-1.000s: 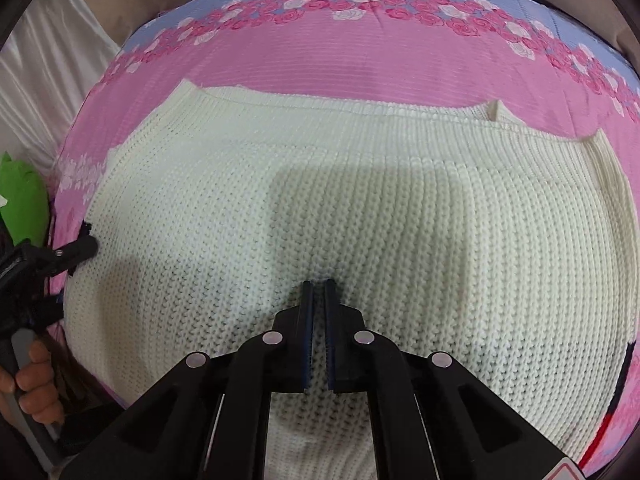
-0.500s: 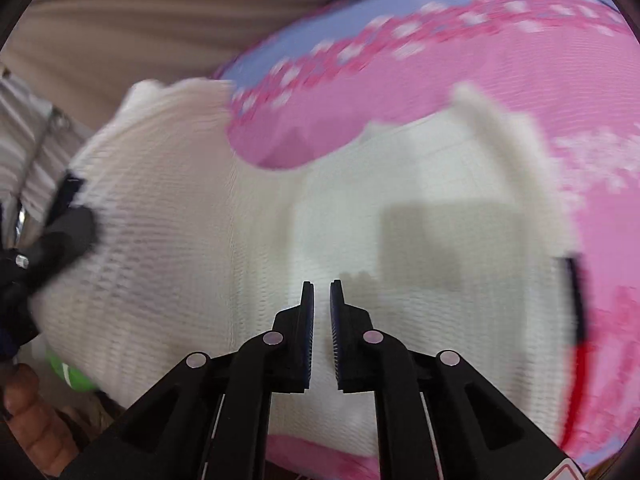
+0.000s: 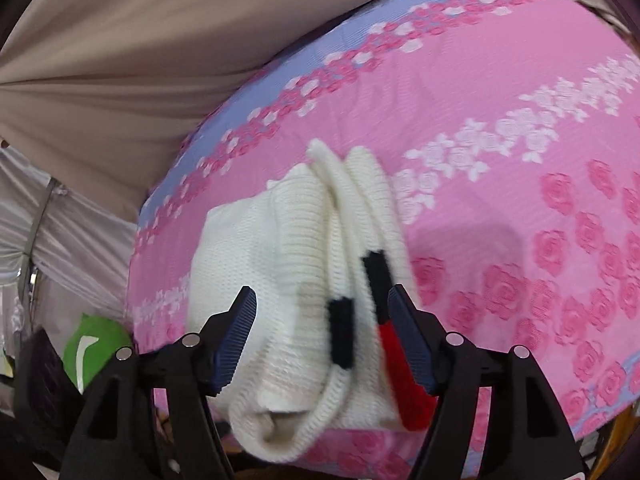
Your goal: Fold small clothes
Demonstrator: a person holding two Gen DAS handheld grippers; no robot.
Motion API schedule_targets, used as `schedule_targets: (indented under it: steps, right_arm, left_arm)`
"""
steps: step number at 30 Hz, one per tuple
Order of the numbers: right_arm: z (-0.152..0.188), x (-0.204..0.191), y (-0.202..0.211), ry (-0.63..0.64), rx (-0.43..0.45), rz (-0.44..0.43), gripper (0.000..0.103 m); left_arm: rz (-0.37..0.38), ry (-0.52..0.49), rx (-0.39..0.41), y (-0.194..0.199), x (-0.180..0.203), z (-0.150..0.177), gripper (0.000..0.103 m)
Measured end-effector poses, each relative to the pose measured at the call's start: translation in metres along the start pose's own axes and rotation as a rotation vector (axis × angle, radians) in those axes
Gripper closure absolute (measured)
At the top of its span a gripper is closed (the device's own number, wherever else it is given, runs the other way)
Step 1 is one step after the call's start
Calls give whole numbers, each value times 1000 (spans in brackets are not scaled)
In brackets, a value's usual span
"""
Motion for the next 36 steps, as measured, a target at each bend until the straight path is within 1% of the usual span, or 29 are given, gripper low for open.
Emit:
schedule_targets:
  steps: [2, 4, 5, 6, 7, 8, 9, 10, 11, 12, 14, 15, 16, 17, 18, 19, 20, 21, 22, 23, 24, 26, 28, 30, 31, 32, 33, 34, 36]
  right_arm:
    - [-2, -5, -25, 6, -66, 0, 34]
    - [-3, -4, -47, 3, -116, 12, 34]
    - [-3, -5, -59, 2, -138, 28, 34]
    - [-1, -6, -65, 1, -145, 40, 36]
    - [-2, -10, -68, 7, -139, 49, 43]
    - [-4, -17, -67, 26, -135, 47, 74]
    - [-7, -23, -62, 39, -130, 32, 79]
    - [-13, -35, -49, 57, -91, -1, 80]
    - [-20, -49, -34, 90, -53, -36, 81]
    - [-25, -59, -19, 118, -21, -56, 81]
    - [-34, -74, 5, 171, 47, -85, 81]
    - [-39, -73, 10, 191, 73, -73, 81]
    - [-44, -63, 3, 200, 77, -16, 81]
    - [-47, -47, -16, 211, 50, 72, 79]
    - [-49, -30, -37, 207, 3, 147, 78]
    - [-47, -8, -59, 167, -62, 221, 77]
    - [-43, 5, -61, 115, -73, 191, 76]
    - [-42, 8, -49, 85, -49, 129, 72]
    - [-39, 7, -33, 64, -23, 71, 71]
    - [-36, 4, -18, 56, 6, 36, 69]
    - [-29, 2, 1, 52, 28, 3, 61]
    - [-13, 5, 24, 44, 23, -33, 49]
    - [15, 12, 39, 34, -35, -47, 47]
    - [39, 16, 46, 21, -55, -52, 47]
    - [47, 17, 48, 25, -59, -60, 47]
    - [55, 15, 47, 34, -56, -65, 46]
    - [60, 10, 43, 55, -40, -55, 43]
    - [61, 6, 35, 75, -33, -33, 42]
    - [62, 2, 24, 119, -23, 13, 42]
  left_arm:
    - [-21, -27, -36, -6, 8, 17, 13]
    - [-30, -42, -42, -6, 12, 28, 14]
    - [-29, -36, -46, -6, 12, 30, 16]
    - [-21, -17, -50, -7, 8, 32, 30]
    - [-20, 0, -50, -7, 4, 31, 38]
    - [-18, 21, -46, -4, 0, 30, 38]
    - [-2, 50, -23, 2, -6, 26, 37]
    - [8, 72, 1, 11, -11, 22, 36]
    - [8, 84, 19, 16, -13, 20, 32]
    - [3, 103, 48, 24, -18, 16, 26]
    - [6, 140, 79, 33, -26, 12, 20]
    - [13, 161, 82, 34, -30, 11, 17]
    - [20, 180, 80, 34, -33, 11, 16]
    - [30, 202, 76, 33, -38, 10, 17]
    - [41, 232, 68, 33, -42, 10, 16]
    - [45, 254, 64, 33, -46, 10, 16]
    - [54, 277, 64, 34, -49, 11, 14]
    - [70, 310, 62, 34, -55, 12, 13]
    - [77, 329, 55, 33, -57, 14, 13]
    - [81, 343, 43, 30, -60, 15, 13]
    - [90, 356, 24, 27, -62, 17, 13]
    - [126, 380, -11, 20, -66, 20, 13]
    - [195, 405, -45, 12, -67, 21, 13]
    - [252, 411, -79, 2, -65, 19, 13]
    - [269, 400, -92, -2, -62, 17, 13]
    - [282, 385, -99, -4, -58, 15, 13]
    - [297, 354, -107, -7, -52, 10, 13]
    - [305, 329, -113, -10, -47, 6, 13]
    - [284, 278, -156, -23, -36, 2, 14]
Point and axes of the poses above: each gripper's, at about its wrist camera, not at the fingertips, and y roughly against the way its jaws point, x to its right, z to its underside, the point moved 2 cm from there along -y, roughly the way its jaws point, and after that the axes turned 10 degrees about -y, right-handed, at the moved point
